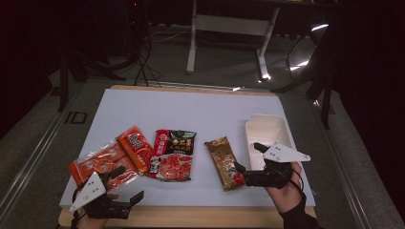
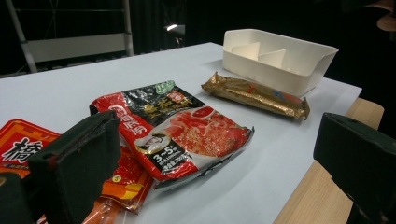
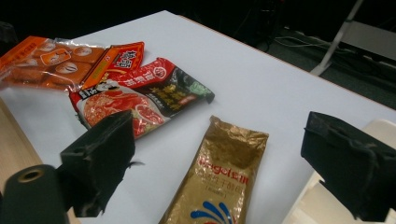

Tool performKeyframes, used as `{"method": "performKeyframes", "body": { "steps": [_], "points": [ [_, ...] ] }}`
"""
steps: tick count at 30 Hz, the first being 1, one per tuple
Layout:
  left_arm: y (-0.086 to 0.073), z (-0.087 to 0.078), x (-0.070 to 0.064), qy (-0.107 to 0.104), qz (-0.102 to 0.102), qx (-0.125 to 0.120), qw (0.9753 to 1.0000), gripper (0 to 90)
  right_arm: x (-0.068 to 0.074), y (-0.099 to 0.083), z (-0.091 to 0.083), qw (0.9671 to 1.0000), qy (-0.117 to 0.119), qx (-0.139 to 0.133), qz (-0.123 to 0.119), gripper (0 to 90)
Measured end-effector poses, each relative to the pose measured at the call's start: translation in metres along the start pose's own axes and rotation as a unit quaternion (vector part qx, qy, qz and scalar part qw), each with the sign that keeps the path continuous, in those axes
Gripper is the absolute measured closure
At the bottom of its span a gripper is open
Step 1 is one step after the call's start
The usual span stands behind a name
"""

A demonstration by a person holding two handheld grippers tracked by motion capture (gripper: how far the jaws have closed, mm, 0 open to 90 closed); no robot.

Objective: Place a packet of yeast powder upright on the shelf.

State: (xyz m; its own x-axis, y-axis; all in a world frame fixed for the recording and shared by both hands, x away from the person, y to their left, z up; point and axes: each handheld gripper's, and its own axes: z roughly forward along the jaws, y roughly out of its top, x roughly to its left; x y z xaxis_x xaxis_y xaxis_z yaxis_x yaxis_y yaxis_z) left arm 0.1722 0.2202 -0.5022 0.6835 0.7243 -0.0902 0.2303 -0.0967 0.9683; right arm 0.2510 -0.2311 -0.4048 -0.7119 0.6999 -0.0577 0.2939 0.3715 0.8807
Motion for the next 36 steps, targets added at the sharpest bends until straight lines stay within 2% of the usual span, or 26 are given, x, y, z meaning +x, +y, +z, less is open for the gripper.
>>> {"method": "performKeyframes", "body": {
  "steps": [8, 11, 13, 17, 21, 23, 27, 33, 34, 35, 36],
  "points": [
    [0.000, 0.001, 0.001, -0.001, -0.004, 0.000, 1.0000, 1.2, -0.002, 0.014, 0.015, 0.9997, -0.021, 0.006, -0.015, 9.5],
    [0.000, 0.001, 0.001, -0.001, -0.004, 0.002, 1.0000, 1.2, -0.006, 0.021, 0.024, 0.9993, -0.032, 0.017, -0.007, 9.7],
    [0.000, 0.001, 0.000, 0.001, -0.003, 0.003, 1.0000, 1.2, -0.007, 0.022, 0.027, 0.9992, -0.033, 0.021, -0.006, 9.7],
    [-0.001, 0.001, 0.001, 0.000, 0.000, 0.008, 1.0000, 1.2, -0.013, 0.025, 0.037, 0.9990, -0.028, 0.033, 0.011, 10.1],
    [-0.001, 0.001, 0.001, -0.001, -0.005, 0.004, 1.0000, 1.2, -0.019, 0.028, 0.046, 0.9983, -0.034, 0.039, 0.026, 11.9],
    [-0.001, 0.001, 0.001, -0.003, -0.007, 0.005, 1.0000, 1.2, -0.022, 0.029, 0.051, 0.9980, -0.029, 0.046, 0.031, 11.9],
    [-0.001, 0.002, 0.002, -0.003, -0.010, 0.005, 0.9999, 1.2, -0.027, 0.029, 0.063, 0.9961, -0.038, 0.066, 0.046, 14.0],
    [-0.001, 0.002, 0.001, -0.002, -0.008, 0.007, 0.9999, 1.2, -0.031, 0.026, 0.084, 0.9934, -0.034, 0.091, 0.062, 17.0],
    [-0.001, 0.002, 0.001, -0.002, -0.008, 0.008, 0.9999, 1.2, -0.031, 0.025, 0.092, 0.9924, -0.034, 0.102, 0.060, 17.2],
    [-0.001, 0.002, 0.001, -0.002, -0.008, 0.008, 0.9999, 1.2, -0.031, 0.025, 0.092, 0.9924, -0.034, 0.102, 0.060, 17.2],
    [-0.001, 0.002, 0.001, -0.002, -0.010, 0.005, 0.9999, 1.1, -0.032, 0.023, 0.100, 0.9909, -0.039, 0.114, 0.060, 17.3]
  ]
}}
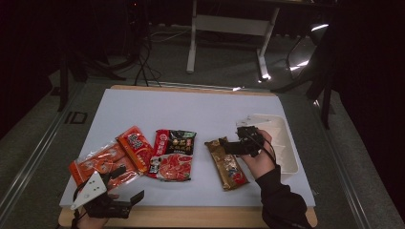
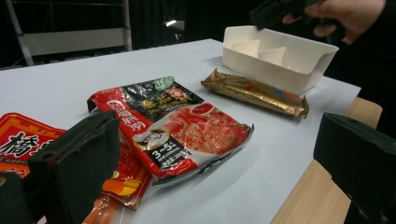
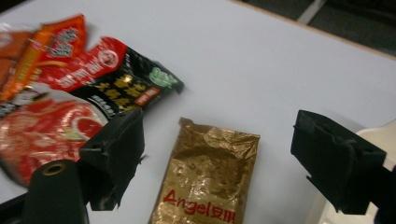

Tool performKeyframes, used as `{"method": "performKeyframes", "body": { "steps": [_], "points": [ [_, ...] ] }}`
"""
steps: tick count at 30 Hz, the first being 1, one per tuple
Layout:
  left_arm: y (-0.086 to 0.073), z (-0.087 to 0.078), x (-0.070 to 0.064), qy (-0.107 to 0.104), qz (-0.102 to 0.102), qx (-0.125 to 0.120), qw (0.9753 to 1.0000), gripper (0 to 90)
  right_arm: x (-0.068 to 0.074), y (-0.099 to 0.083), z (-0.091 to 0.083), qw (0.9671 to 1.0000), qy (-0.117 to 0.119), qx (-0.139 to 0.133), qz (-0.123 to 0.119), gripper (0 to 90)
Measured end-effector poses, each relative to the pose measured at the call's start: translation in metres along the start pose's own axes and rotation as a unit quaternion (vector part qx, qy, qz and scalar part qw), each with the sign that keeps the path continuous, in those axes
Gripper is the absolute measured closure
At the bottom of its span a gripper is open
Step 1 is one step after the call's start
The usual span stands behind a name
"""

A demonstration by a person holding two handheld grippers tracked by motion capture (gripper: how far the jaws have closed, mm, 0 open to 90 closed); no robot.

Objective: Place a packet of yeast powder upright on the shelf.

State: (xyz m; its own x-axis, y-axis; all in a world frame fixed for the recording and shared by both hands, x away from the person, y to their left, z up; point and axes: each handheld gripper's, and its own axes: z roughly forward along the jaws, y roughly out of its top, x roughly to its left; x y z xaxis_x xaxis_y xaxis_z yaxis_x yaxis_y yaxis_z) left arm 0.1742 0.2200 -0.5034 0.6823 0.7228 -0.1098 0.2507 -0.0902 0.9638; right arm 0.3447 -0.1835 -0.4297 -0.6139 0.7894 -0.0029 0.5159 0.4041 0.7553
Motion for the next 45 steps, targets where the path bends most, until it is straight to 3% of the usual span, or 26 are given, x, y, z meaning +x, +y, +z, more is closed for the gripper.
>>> {"method": "performKeyframes", "body": {
  "steps": [7, 15, 19, 21, 34, 45],
  "points": [
    [0.000, 0.000, 0.000, 0.001, 0.002, 0.003, 1.0000, 1.2, -0.004, 0.000, 0.031, 0.9989, 0.000, 0.043, 0.017, 19.7],
    [0.000, 0.000, 0.000, -0.001, 0.003, 0.006, 1.0000, 1.2, -0.008, -0.002, 0.055, 0.9970, -0.013, 0.073, 0.022, 22.3],
    [0.000, 0.000, 0.000, -0.002, 0.002, 0.006, 1.0000, 1.2, -0.011, -0.003, 0.067, 0.9951, -0.026, 0.094, 0.020, 23.5],
    [0.000, 0.000, 0.000, -0.002, 0.002, 0.006, 1.0000, 1.2, -0.013, -0.001, 0.075, 0.9935, -0.020, 0.108, 0.030, 24.1],
    [0.000, -0.001, 0.000, -0.002, 0.000, 0.003, 1.0000, 1.2, -0.026, -0.006, 0.095, 0.9882, -0.028, 0.138, 0.061, 25.1],
    [0.000, 0.000, -0.002, -0.006, 0.006, 0.008, 0.9999, 1.2, -0.027, -0.013, 0.111, 0.9832, -0.036, 0.171, 0.054, 29.8]
  ]
}}
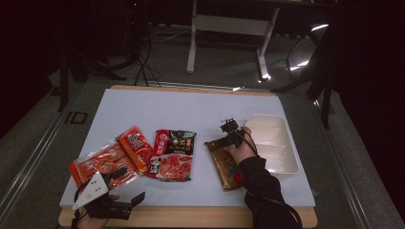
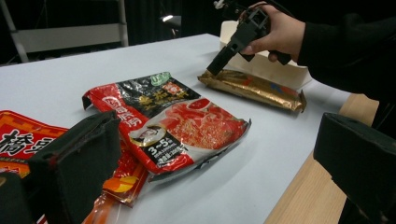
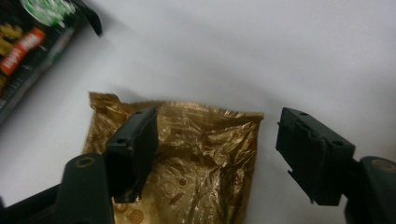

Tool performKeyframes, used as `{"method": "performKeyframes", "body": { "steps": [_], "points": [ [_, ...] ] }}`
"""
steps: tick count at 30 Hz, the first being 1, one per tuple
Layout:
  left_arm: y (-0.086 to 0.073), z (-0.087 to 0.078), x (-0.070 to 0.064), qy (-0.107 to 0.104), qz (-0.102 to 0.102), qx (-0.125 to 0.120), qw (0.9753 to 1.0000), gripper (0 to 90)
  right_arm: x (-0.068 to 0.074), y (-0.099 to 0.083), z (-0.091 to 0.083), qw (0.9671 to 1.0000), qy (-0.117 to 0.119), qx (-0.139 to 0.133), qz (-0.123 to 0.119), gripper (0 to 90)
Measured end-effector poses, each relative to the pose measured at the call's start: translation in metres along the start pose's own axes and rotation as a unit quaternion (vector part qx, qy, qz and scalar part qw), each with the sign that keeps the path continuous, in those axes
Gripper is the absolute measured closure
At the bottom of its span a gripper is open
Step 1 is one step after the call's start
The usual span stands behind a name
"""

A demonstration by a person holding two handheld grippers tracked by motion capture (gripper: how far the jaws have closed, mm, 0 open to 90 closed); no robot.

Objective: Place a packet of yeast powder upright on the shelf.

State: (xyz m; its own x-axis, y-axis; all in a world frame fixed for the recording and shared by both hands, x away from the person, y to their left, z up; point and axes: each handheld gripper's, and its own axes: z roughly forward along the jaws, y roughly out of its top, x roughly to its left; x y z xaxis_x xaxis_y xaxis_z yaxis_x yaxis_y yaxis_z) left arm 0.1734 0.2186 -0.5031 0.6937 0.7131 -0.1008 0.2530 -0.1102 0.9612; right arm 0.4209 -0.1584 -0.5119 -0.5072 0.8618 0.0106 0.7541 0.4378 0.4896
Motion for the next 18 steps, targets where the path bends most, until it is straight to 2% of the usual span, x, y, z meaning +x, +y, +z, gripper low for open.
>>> {"method": "performKeyframes", "body": {
  "steps": [1, 4, 8, 11, 16, 18],
  "points": [
    [0.000, 0.000, 0.000, 0.000, -0.001, -0.001, 1.0000, 1.2, 0.000, -0.002, 0.004, 0.9999, 0.007, 0.006, 0.007, 34.8],
    [-0.001, 0.000, 0.001, 0.001, -0.004, 0.000, 1.0000, 1.2, 0.000, -0.006, 0.009, 0.9996, 0.022, 0.013, 0.015, 40.1],
    [-0.001, 0.000, 0.000, -0.001, -0.003, 0.000, 1.0000, 1.2, 0.006, -0.005, 0.010, 0.9998, 0.007, 0.017, -0.009, 45.1],
    [0.000, 0.000, 0.000, -0.002, -0.001, 0.000, 1.0000, 1.2, 0.011, -0.004, 0.009, 0.9995, 0.005, 0.021, -0.022, 58.3],
    [0.000, 0.001, 0.000, -0.001, -0.001, 0.002, 1.0000, 1.2, 0.010, -0.003, 0.007, 0.9992, 0.016, 0.028, -0.023, 82.1],
    [-0.001, 0.001, 0.000, 0.000, 0.000, 0.004, 1.0000, 1.2, 0.009, -0.003, 0.007, 0.9990, 0.018, 0.030, -0.028, 84.1]
  ]
}}
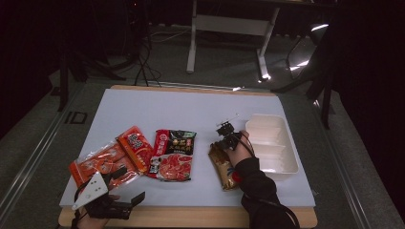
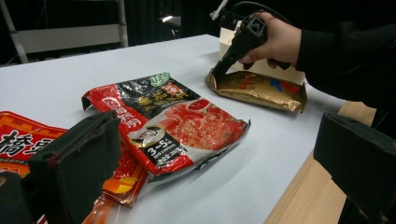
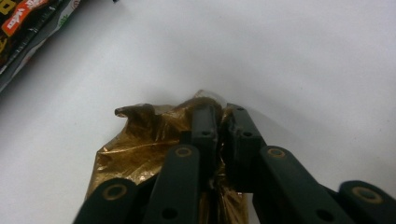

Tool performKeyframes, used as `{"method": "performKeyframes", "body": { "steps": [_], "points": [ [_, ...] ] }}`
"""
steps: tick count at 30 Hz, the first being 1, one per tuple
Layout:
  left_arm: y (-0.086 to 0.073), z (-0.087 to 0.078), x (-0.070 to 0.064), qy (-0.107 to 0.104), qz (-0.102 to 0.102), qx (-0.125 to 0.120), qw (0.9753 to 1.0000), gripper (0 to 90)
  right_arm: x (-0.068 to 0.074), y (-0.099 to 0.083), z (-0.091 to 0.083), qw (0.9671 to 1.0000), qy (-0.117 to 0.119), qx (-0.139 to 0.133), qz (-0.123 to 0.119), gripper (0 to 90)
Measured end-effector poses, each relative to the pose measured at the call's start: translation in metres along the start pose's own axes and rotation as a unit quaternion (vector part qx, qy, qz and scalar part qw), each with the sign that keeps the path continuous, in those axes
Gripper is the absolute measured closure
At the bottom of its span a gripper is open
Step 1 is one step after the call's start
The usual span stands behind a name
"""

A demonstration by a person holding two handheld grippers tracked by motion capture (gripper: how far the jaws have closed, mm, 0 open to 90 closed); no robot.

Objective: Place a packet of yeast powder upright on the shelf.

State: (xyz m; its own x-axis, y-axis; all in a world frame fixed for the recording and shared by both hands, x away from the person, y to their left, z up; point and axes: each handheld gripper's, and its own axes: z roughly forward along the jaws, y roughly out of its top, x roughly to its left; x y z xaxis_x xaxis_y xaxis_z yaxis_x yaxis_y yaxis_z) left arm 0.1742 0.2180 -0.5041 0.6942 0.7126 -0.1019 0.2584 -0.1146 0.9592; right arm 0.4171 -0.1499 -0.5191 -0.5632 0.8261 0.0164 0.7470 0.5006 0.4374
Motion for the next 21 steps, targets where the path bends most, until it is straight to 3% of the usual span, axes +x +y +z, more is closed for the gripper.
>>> {"method": "performKeyframes", "body": {
  "steps": [6, 9, 21],
  "points": [
    [0.000, 0.000, 0.001, 0.000, -0.002, 0.000, 1.0000, 1.2, 0.000, 0.001, -0.012, 0.9998, 0.004, -0.015, -0.011, 86.5],
    [0.000, -0.001, 0.001, 0.002, -0.003, -0.002, 1.0000, 1.2, -0.001, -0.001, -0.022, 0.9994, 0.014, -0.032, -0.004, 86.9],
    [0.000, 0.002, 0.001, 0.002, -0.004, 0.002, 1.0000, 1.2, -0.001, -0.012, -0.067, 0.9937, 0.052, -0.098, -0.008, 87.2]
  ]
}}
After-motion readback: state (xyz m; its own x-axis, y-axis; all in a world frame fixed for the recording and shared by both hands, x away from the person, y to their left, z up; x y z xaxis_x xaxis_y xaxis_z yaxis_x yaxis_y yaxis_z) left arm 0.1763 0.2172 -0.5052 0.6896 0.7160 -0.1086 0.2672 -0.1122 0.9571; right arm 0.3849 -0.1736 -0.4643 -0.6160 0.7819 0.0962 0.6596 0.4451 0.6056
